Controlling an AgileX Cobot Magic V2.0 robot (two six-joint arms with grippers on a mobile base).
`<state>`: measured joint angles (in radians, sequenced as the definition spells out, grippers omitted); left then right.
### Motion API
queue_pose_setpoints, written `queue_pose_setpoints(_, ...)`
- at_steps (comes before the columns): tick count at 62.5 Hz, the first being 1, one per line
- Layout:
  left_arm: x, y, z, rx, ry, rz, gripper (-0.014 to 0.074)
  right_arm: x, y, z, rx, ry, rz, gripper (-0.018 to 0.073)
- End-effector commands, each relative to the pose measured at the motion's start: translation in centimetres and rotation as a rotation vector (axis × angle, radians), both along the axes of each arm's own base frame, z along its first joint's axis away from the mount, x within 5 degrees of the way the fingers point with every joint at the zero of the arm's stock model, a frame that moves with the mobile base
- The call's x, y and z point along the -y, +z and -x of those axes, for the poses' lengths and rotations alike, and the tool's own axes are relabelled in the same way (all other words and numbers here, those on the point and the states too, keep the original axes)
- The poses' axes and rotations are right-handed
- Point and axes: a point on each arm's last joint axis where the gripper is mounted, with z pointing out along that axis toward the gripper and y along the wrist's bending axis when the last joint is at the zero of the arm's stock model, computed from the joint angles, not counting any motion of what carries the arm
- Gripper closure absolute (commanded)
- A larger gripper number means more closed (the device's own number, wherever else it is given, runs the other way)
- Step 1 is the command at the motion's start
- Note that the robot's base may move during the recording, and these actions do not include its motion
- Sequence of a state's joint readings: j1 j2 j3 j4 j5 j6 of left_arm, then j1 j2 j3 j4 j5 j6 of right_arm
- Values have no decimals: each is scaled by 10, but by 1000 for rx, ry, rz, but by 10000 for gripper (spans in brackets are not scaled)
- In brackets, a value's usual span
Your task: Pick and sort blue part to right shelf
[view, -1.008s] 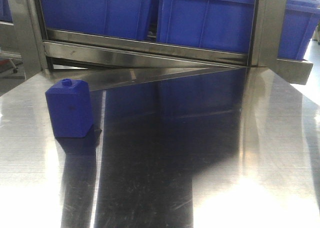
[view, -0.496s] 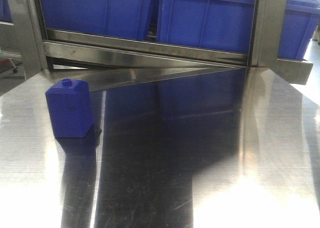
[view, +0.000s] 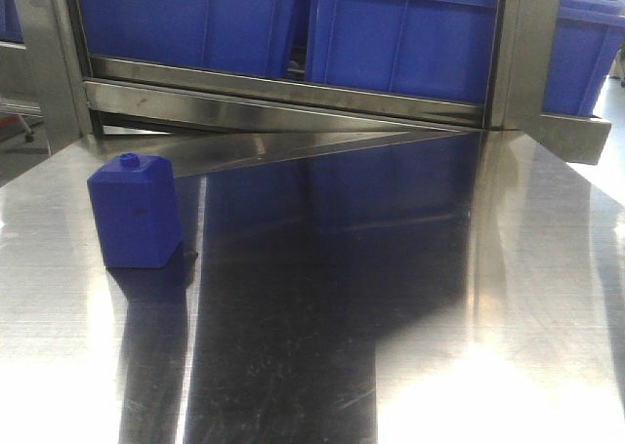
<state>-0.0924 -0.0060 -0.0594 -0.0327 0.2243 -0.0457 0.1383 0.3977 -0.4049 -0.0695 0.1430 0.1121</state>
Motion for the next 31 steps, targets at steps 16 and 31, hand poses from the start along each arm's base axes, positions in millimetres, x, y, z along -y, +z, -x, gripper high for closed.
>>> queue_pose_setpoints(16,4,64,1,52,-58,68,473,0,17,1,115,0,-2,192)
queue_pose_setpoints(31,9,79,-29,-102,-70,61,462,0,17,1,115,0,-2,192)
